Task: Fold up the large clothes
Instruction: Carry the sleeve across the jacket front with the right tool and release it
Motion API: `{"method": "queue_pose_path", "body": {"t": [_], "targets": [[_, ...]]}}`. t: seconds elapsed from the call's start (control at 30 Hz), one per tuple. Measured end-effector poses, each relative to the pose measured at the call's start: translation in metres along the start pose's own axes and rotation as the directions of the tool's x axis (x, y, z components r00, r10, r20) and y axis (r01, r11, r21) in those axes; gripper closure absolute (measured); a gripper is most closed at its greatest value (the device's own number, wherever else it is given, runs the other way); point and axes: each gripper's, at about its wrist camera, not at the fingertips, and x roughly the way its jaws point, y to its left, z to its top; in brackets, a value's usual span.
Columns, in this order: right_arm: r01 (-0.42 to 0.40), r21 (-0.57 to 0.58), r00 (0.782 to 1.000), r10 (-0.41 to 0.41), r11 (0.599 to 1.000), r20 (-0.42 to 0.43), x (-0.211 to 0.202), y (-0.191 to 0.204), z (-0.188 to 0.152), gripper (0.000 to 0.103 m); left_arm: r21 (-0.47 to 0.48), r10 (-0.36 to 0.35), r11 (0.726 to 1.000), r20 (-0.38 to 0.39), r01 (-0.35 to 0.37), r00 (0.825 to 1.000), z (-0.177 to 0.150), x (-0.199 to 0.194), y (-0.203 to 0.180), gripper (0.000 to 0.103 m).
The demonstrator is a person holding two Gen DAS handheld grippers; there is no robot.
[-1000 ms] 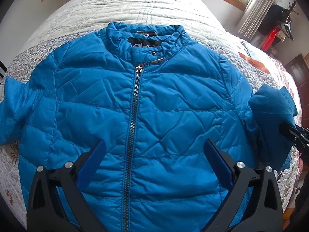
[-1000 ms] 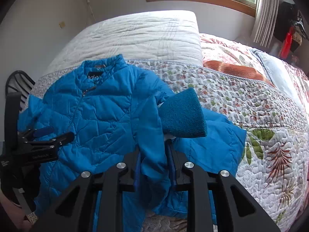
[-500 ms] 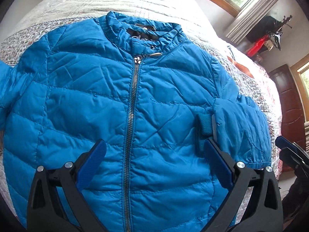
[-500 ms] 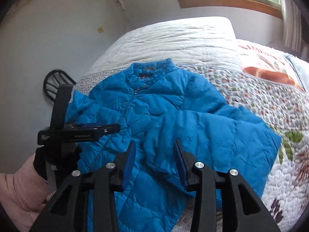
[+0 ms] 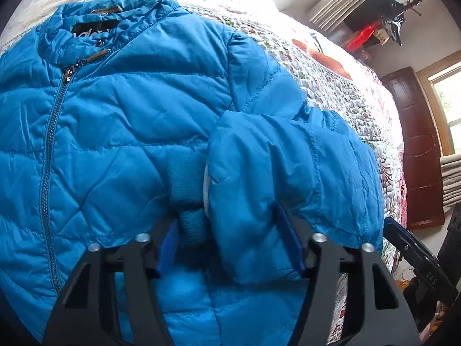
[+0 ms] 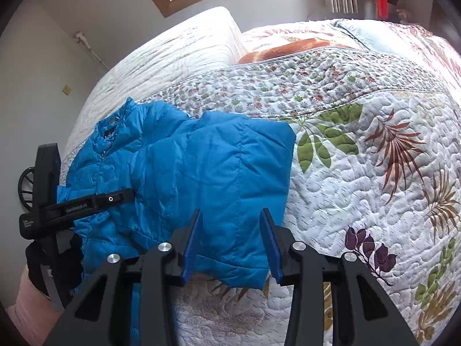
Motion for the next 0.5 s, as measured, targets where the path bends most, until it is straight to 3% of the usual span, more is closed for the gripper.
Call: {"method": "queue_pose_path", "body": {"t": [0.07,0.13,0.27,0.4,0.5], "targets": [[-0.001,0.010,1.000,0.001,1.000,0.005,-0.001,-0.004,0.000,0.061,0.005,-0.019,1.000,0.024,0.019,1.000,-0.001,-0.006,-0.004,0.074],[-0.010,0.022,1.000,0.010,1.000,0.013,-0.003,-0.007,0.001,0.061,0.020,-0.014,1.000,0.077,0.013,0.997,-0.002,-0.020,-0.005,0.081],[-0.046,0.039,0.999,0.045,0.998,0.026,-0.006,-0.007,0.005,0.061,0.010,-0.028,1.000,0.180,0.026,0.983,-0.005,-0.058,0.010,0.084],[-0.067,0.033,0.997,0.067,0.997,0.027,-0.004,0.001,0.009,0.057,-0.032,0.043,0.999,0.296,-0.035,0.954,-0.004,-0.102,0.043,0.084],[-0.095,0.024,0.995,0.095,0.995,0.015,0.005,0.013,0.012,0.051,-0.084,0.091,0.994,0.330,-0.067,0.940,-0.001,-0.126,0.077,0.084]]}}
